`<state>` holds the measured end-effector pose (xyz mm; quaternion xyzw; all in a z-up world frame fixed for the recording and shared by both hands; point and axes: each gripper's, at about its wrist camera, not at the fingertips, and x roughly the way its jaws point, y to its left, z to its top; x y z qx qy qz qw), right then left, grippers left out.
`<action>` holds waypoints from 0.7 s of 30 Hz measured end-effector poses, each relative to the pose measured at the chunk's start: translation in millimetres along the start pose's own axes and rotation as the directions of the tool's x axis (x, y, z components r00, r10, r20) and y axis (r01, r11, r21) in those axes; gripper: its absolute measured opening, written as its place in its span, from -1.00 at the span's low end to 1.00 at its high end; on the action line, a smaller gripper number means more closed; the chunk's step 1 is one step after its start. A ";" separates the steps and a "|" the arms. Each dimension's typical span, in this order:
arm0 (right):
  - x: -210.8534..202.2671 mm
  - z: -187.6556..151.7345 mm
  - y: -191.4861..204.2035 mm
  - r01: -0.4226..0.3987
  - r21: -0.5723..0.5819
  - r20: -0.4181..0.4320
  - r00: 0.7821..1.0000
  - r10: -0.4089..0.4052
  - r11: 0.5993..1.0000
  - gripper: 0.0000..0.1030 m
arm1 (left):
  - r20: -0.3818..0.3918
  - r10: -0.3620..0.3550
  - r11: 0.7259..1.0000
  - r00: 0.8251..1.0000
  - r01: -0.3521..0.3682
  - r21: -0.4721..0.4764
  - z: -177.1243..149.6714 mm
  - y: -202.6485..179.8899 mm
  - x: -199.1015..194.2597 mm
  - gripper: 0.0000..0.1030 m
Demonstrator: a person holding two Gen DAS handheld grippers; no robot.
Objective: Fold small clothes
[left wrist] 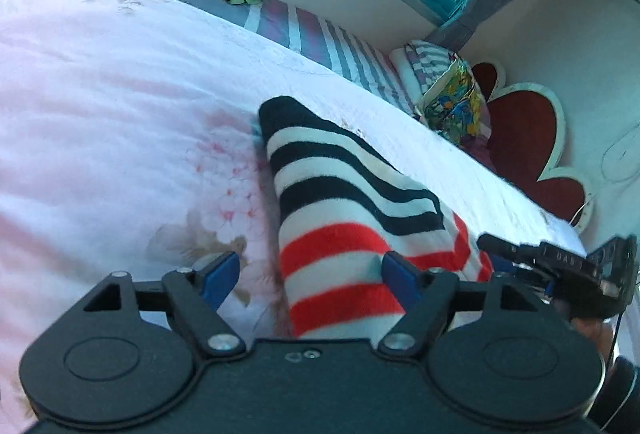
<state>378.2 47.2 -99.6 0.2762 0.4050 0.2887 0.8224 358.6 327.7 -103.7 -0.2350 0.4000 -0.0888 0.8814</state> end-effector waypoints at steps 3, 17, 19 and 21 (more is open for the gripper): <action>14.1 9.5 -2.9 -0.033 0.015 -0.050 0.998 0.034 0.999 -0.12 | -0.026 0.036 0.999 0.999 -0.035 0.041 2.1 -9.0 11.8 0.51; 25.0 -14.3 13.0 0.202 -0.311 0.010 0.978 -0.209 0.929 -0.80 | -0.062 0.135 0.954 0.989 -0.113 0.279 -3.3 -36.5 45.5 0.62; 24.4 -12.7 17.5 0.200 -0.294 -0.010 0.977 -0.212 0.935 -0.69 | -0.060 0.159 0.947 0.985 -0.135 0.291 -3.5 -41.1 40.5 0.63; 3.2 -9.6 21.5 0.206 -0.286 -0.017 0.975 -0.220 0.936 -0.41 | -0.048 0.181 0.941 0.982 -0.159 0.300 -4.4 -44.6 28.1 0.62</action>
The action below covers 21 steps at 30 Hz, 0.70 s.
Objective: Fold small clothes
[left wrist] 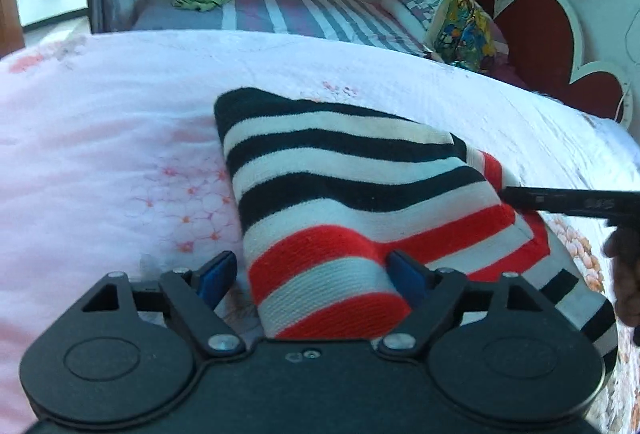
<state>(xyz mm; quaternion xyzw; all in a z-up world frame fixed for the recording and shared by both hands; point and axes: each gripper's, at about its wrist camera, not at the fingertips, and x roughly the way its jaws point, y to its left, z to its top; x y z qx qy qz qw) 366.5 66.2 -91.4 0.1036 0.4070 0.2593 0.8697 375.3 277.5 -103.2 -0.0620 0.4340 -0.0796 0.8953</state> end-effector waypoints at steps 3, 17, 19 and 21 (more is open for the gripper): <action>-50.4 -5.2 9.4 -0.058 -0.059 0.051 0.997 0.061 0.997 -0.41 | 0.046 0.003 1.000 0.999 -0.003 0.009 -10.3 -3.3 -32.4 0.55; -52.7 -76.7 65.9 0.035 -0.346 -0.073 0.995 -0.064 0.938 -0.77 | 0.096 -0.015 0.998 0.995 0.020 -0.053 -55.3 -7.1 -51.8 0.56; -51.3 -77.9 67.7 0.050 -0.362 -0.071 0.994 -0.080 0.931 -0.77 | 0.100 -0.014 0.997 0.995 0.021 -0.070 -56.2 -4.8 -51.9 0.56; -48.1 -77.1 64.9 0.054 -0.349 -0.070 0.994 -0.084 0.936 -0.75 | 0.099 -0.004 0.997 0.995 0.011 -0.070 -55.4 -5.3 -54.2 0.52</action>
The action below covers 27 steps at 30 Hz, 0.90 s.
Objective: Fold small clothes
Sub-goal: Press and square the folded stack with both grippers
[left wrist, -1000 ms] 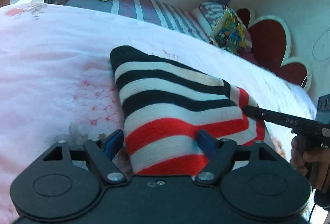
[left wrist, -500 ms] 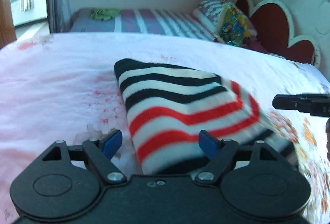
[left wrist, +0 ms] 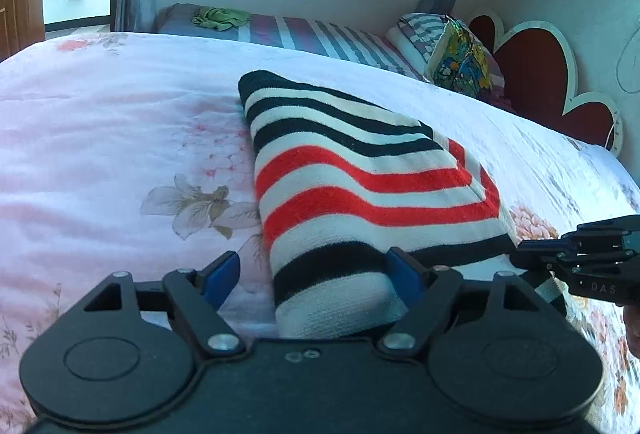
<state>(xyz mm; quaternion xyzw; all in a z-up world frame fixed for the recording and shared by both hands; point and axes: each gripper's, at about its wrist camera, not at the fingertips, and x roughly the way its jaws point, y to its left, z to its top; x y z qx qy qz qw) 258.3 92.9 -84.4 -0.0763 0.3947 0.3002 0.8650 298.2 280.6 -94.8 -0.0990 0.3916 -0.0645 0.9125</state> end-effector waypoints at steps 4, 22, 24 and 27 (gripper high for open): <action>-27.1 3.0 1.3 0.026 0.032 0.021 0.999 -0.027 0.999 -0.74 | 0.019 -0.007 1.000 1.000 0.007 0.015 0.0 -5.7 -24.2 0.32; -28.3 -37.2 34.3 0.056 -0.027 -0.029 0.998 -0.056 0.998 -0.74 | 0.006 0.062 0.996 0.998 -0.062 -0.071 -61.8 4.7 -43.1 0.48; -24.4 -38.0 34.9 0.057 -0.025 -0.033 0.998 -0.058 0.998 -0.74 | 0.009 0.076 0.995 0.997 -0.075 -0.062 -62.0 2.7 -43.0 0.50; -21.6 -38.1 32.3 0.055 0.000 -0.030 0.998 -0.055 0.998 -0.74 | 0.016 0.112 0.993 0.994 -0.111 -0.029 -61.8 -2.2 -42.9 0.63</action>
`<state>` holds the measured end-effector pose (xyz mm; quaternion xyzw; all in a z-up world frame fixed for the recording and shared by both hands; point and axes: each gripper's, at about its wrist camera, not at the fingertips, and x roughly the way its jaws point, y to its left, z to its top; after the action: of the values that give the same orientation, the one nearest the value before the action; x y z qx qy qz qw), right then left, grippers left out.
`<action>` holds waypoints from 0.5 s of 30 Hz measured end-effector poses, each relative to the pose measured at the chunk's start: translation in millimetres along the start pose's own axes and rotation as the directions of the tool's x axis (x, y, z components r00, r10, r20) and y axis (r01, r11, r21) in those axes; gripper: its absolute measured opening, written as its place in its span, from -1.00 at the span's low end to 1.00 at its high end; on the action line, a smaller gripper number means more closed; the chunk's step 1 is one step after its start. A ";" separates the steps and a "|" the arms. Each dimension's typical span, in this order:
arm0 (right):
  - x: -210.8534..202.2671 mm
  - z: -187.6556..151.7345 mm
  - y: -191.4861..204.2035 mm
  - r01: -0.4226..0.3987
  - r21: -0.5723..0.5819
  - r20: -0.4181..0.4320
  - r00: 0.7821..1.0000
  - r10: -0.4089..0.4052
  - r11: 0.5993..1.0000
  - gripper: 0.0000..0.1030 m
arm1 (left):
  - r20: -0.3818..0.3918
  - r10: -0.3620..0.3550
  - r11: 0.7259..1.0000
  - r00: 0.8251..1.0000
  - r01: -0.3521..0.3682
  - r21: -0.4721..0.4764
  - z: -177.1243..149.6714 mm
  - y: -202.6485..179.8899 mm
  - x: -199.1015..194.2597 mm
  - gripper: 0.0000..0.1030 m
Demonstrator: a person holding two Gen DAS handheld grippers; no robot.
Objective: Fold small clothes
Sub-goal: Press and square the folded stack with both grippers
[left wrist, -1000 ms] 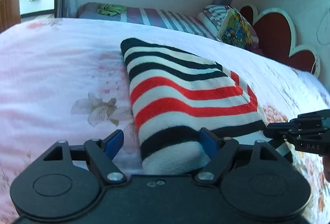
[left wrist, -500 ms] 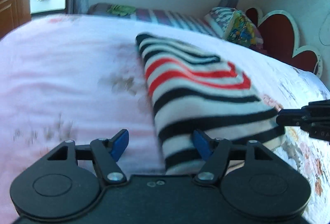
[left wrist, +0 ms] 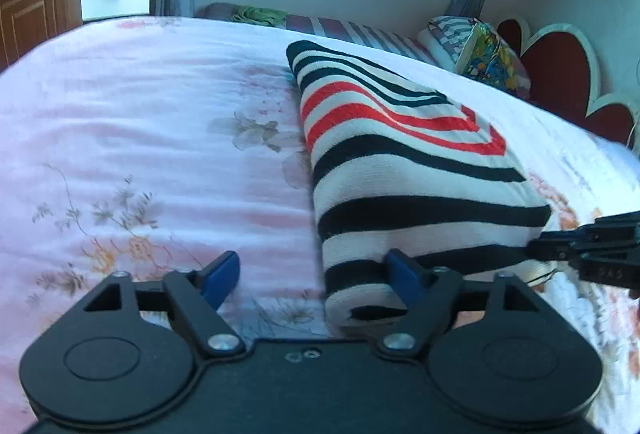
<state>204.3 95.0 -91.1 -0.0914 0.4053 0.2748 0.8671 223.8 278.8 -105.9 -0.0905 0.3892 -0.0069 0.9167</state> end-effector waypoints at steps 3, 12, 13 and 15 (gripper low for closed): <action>-1.1 -2.4 -2.2 -0.002 0.013 0.007 1.000 0.002 1.000 -0.73 | 0.003 0.019 1.000 1.000 -0.019 0.011 0.6 -1.4 0.1 0.70; -1.0 -6.4 -9.0 -0.006 0.072 0.017 1.000 0.005 0.997 -0.53 | 0.004 0.077 0.995 0.997 -0.077 0.060 2.8 -11.1 1.0 0.79; -1.1 -6.1 -8.9 -0.005 0.079 0.016 1.000 0.004 0.997 -0.53 | 0.005 0.087 0.994 0.996 -0.087 0.070 3.6 -12.8 0.3 0.80; -2.7 -4.8 -9.0 -0.006 0.094 0.014 1.000 0.005 0.996 -0.52 | 0.010 0.109 0.991 0.994 -0.110 0.076 4.6 -14.8 -0.8 0.89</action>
<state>204.8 84.6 -92.8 -0.0473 0.4122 0.2582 0.8724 227.3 265.0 -99.6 -0.0336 0.3904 0.0288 0.9196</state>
